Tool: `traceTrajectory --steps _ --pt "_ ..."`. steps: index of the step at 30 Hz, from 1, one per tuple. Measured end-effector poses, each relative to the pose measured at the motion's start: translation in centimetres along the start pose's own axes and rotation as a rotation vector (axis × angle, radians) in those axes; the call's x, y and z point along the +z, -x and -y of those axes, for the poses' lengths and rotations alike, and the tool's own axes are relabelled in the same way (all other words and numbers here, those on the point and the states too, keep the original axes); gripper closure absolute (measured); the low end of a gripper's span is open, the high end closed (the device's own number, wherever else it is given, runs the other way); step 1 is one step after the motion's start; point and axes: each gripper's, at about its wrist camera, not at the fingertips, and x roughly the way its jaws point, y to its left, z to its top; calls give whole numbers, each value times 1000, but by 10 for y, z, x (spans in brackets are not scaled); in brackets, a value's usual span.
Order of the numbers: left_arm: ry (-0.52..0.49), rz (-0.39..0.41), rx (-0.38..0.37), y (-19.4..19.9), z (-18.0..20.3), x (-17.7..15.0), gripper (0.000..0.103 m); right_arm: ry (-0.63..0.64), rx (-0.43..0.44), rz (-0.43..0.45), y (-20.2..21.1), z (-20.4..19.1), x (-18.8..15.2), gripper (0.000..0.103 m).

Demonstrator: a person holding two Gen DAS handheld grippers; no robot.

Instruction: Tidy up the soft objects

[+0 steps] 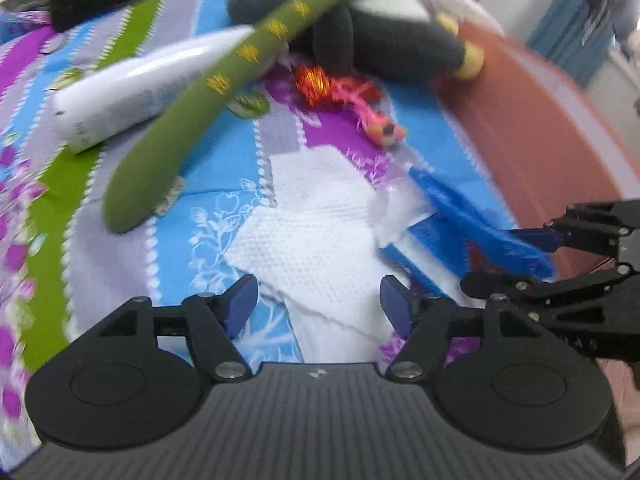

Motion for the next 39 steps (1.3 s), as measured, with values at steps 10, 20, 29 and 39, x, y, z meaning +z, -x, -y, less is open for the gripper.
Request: traceTrajectory --steps 10,20,29,39 --pt "-51 -173 -33 -42 3 40 28 -218 -16 -48 20 36 25 88" --pt "-187 -98 48 -52 30 11 59 -324 -69 57 20 28 -10 89" --pt "-141 -68 63 -32 51 16 89 -396 -87 123 47 18 -18 89" --pt "0 41 35 51 54 25 89 -426 -78 247 105 3 -13 90"
